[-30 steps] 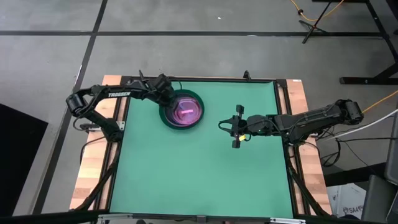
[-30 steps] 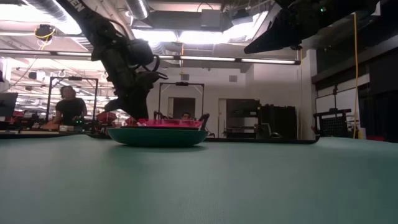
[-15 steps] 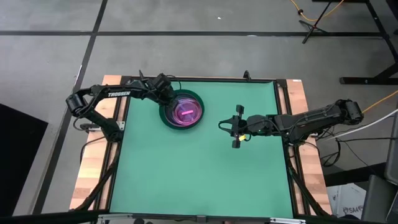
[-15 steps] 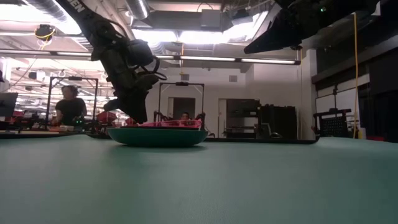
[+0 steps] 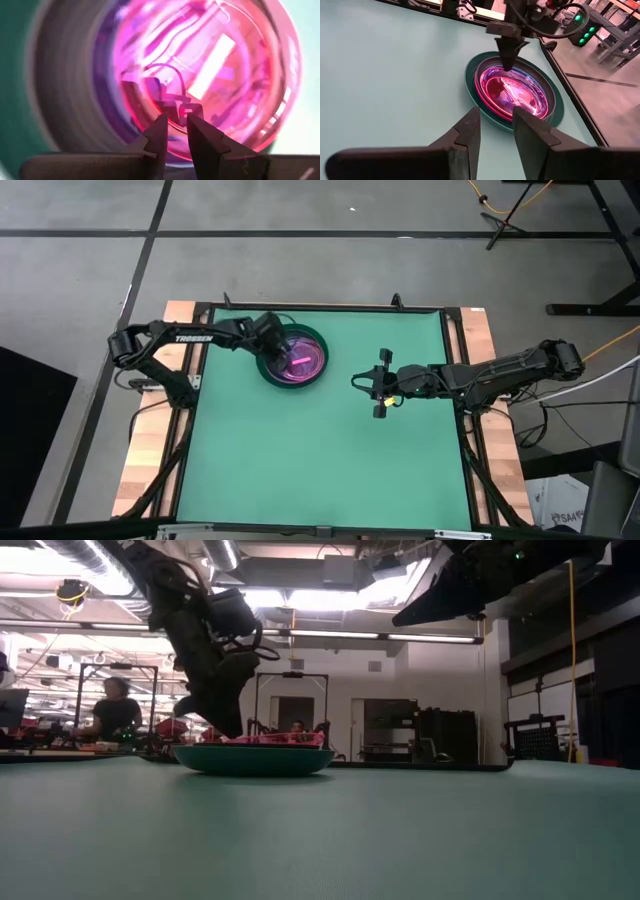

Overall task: Stack plastic plates
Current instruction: Stack the light pink plate on top of the blue plate, then return to Home Position

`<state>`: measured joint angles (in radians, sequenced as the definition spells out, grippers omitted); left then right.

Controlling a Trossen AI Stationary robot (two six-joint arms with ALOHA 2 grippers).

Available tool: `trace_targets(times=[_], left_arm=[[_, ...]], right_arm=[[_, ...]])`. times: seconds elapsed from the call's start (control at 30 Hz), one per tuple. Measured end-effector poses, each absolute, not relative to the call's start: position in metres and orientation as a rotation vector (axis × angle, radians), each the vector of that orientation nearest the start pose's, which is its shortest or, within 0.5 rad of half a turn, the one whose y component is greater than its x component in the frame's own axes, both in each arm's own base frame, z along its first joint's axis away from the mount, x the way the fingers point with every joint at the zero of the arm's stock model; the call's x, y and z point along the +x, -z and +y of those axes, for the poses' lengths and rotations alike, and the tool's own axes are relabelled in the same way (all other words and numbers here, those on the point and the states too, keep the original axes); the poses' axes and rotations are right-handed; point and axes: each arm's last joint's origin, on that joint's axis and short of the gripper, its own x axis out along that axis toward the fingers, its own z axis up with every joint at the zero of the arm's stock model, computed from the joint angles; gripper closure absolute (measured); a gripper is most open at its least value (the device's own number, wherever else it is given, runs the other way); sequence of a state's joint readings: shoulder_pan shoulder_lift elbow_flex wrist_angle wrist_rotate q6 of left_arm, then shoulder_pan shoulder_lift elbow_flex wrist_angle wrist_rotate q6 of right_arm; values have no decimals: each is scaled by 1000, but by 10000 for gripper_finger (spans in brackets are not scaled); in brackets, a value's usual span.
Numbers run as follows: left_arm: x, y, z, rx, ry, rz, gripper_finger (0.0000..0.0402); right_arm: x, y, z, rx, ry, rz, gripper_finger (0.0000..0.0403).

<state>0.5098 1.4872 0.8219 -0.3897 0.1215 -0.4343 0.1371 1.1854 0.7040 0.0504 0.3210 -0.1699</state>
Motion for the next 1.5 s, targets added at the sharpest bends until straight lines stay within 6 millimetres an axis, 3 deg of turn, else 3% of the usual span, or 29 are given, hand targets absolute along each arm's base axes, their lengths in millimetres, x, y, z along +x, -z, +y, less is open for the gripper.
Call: trace_targets(times=[0.37, 0.83, 1.23, 1.5], left_arm=[[254, -176, 108, -607, -593, 960, 335], [256, -161, 112, -594, -644, 1013, 335], [249, -162, 127, -593, -739, 995, 335], [242, -175, 133, -603, -751, 942, 335]], right_arm=[[251, -248, 25, -265, 145, 436, 297], [251, -248, 25, -259, 146, 435, 297], [251, -248, 25, -258, 146, 435, 297], [251, -248, 25, -258, 146, 435, 297]])
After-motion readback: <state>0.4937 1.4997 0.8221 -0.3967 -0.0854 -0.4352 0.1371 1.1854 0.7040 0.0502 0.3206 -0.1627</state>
